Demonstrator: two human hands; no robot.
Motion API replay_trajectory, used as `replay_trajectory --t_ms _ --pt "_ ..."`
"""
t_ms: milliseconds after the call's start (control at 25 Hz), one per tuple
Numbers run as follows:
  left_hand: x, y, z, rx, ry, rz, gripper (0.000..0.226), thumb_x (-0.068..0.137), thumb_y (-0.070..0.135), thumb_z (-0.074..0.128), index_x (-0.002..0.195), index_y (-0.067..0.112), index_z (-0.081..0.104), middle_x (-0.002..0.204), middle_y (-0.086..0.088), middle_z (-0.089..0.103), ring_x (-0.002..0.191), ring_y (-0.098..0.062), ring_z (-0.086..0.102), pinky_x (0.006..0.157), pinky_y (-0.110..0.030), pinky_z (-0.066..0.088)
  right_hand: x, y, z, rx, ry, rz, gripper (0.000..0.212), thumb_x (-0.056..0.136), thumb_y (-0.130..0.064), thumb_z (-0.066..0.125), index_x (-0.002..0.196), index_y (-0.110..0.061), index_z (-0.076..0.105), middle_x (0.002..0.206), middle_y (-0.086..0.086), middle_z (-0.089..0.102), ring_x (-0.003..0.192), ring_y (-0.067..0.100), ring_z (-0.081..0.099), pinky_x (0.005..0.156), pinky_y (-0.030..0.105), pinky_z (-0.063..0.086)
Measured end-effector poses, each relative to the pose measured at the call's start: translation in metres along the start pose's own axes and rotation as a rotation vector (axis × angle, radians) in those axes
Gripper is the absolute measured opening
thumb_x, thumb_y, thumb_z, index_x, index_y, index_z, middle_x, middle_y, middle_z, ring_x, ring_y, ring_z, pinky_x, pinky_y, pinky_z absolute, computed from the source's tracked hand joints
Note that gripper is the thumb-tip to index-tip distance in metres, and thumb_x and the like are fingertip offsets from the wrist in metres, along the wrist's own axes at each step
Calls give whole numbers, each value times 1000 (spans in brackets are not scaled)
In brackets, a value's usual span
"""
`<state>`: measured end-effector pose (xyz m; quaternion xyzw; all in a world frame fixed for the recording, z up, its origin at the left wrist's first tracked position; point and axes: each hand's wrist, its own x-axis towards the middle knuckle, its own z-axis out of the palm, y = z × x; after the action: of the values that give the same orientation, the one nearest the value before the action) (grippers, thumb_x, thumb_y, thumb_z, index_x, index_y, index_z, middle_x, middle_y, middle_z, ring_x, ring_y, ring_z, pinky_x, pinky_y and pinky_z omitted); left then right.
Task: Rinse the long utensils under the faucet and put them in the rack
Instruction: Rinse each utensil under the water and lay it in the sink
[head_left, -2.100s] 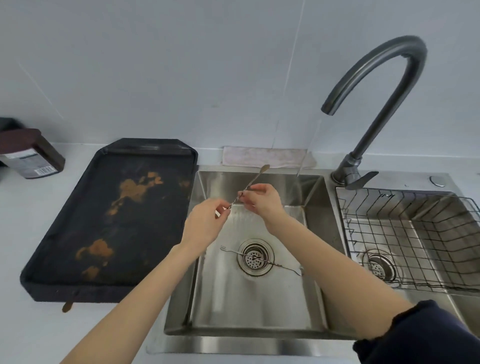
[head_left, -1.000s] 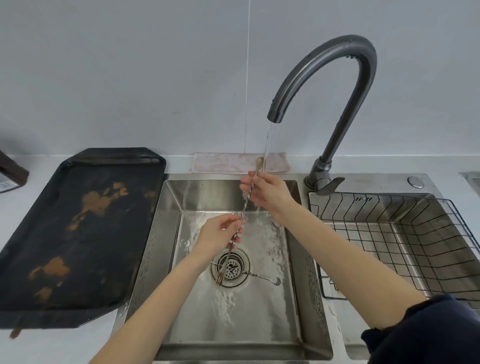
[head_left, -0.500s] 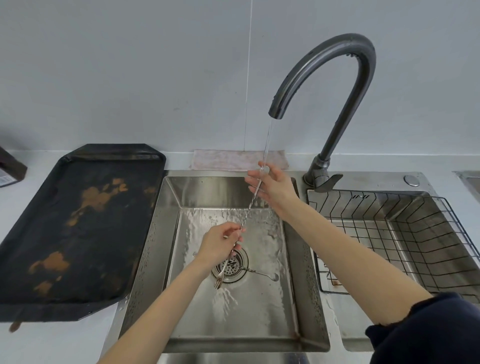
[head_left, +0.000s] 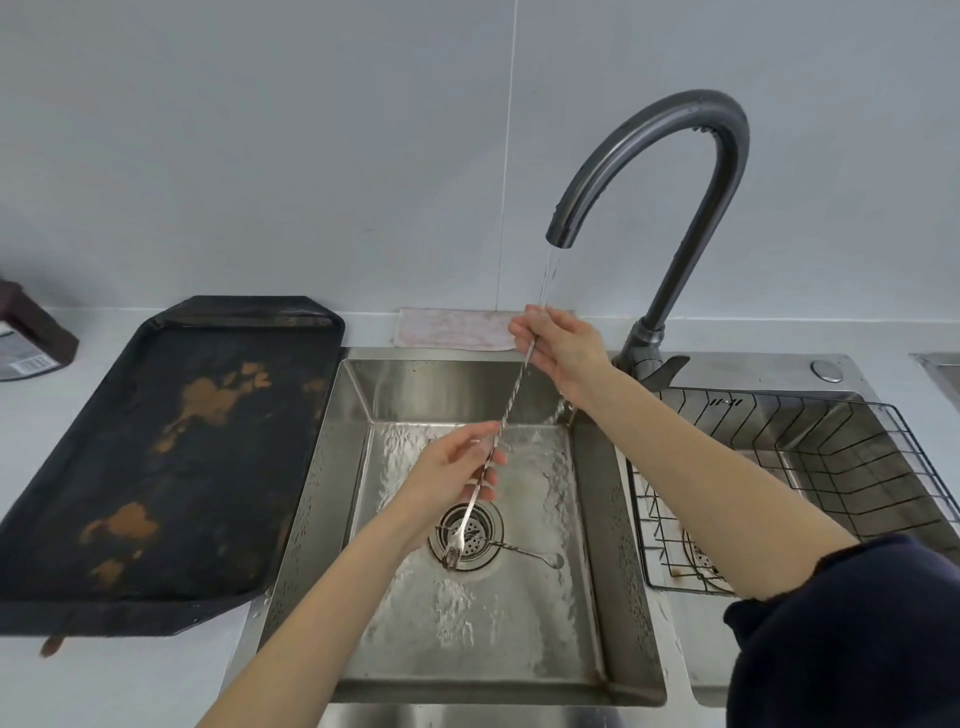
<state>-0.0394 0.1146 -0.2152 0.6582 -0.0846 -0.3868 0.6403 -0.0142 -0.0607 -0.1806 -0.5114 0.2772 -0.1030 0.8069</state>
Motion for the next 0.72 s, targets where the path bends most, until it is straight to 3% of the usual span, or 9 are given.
replay_trajectory --t_ms 120,280,400,480,600,720 --pt "-1 14 -4 -74 -57 60 32 92 4 45 116 22 57 79 3 66 54 -1 60 53 -14 53 13 1 0 -86 83 -33 27 99 -9 43 125 -4 50 75 8 63 42 2 66 49 14 57" --pt "2 38 -10 -140 -146 56 27 96 15 39 106 11 64 82 4 71 66 -2 67 60 -16 57 17 21 -15 -463 83 23 29 101 -8 34 118 -1 56 89 14 68 41 -3 63 53 15 55" --pt "13 56 -5 -222 -185 37 33 97 17 32 99 15 64 75 3 75 71 -6 70 63 -18 57 -1 58 -31 -655 59 85 31 101 -12 31 112 -3 59 104 16 67 68 14 65 66 26 54" --pt "25 63 2 -170 -162 24 30 95 16 34 98 17 64 78 1 74 73 -8 70 64 -18 56 -22 86 -38 -668 -3 162 32 102 -15 27 113 -9 56 109 18 68 84 22 65 67 27 52" --pt "42 66 14 127 -85 11 20 95 15 42 101 15 61 83 -1 66 73 -8 65 63 -13 54 -52 115 -48 -719 -127 258 23 102 -14 29 108 -18 51 79 2 70 62 4 65 58 18 45" --pt "58 63 24 401 16 51 25 94 16 46 106 4 64 70 1 60 59 -4 58 50 -7 49 -63 122 -60 -834 -143 191 21 100 -11 36 100 -18 56 60 -7 61 42 -8 56 50 12 42"
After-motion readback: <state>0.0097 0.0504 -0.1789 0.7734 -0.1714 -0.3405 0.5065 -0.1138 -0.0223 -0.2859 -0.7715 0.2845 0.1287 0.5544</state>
